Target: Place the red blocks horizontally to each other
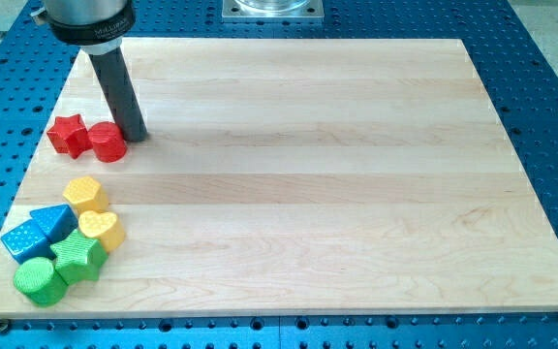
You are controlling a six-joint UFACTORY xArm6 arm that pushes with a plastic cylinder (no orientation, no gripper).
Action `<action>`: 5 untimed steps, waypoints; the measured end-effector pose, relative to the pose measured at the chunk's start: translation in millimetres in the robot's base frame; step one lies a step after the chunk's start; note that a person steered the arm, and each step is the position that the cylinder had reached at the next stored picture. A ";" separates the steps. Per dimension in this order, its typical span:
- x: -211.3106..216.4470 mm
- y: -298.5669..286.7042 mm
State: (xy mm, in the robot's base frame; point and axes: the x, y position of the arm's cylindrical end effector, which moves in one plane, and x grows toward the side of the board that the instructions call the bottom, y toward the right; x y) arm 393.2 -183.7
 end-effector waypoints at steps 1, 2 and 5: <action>0.0 0.1; 4.4 19.3; 51.4 20.0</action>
State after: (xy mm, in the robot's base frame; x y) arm 444.6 -163.7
